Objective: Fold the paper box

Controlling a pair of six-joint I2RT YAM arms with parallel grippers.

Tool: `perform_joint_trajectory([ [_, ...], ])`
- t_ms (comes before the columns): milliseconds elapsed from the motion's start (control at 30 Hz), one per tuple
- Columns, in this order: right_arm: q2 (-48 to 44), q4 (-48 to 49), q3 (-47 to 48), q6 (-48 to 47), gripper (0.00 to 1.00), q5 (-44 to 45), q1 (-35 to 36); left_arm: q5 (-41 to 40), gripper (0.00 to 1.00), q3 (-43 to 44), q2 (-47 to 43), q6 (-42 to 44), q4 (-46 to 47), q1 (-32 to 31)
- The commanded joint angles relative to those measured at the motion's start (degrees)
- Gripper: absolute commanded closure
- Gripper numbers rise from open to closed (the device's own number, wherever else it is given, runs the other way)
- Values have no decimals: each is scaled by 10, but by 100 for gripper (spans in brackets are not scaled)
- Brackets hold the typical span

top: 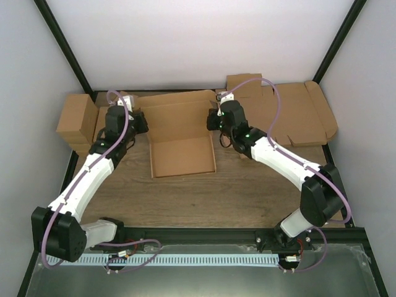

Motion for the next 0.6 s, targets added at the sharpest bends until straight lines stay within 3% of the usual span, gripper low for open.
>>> perform_joint_trajectory([
  [0,11,99,-9,54,99,64,19,18,96,-45,6,-34,87,-11],
  [200,0,154,-71,88,99,100,38,13,96,-94,0,-39,113,-14],
  [567,10,138,-111,148,99,174,91,20,96,-140,-29,-35,101,-15],
])
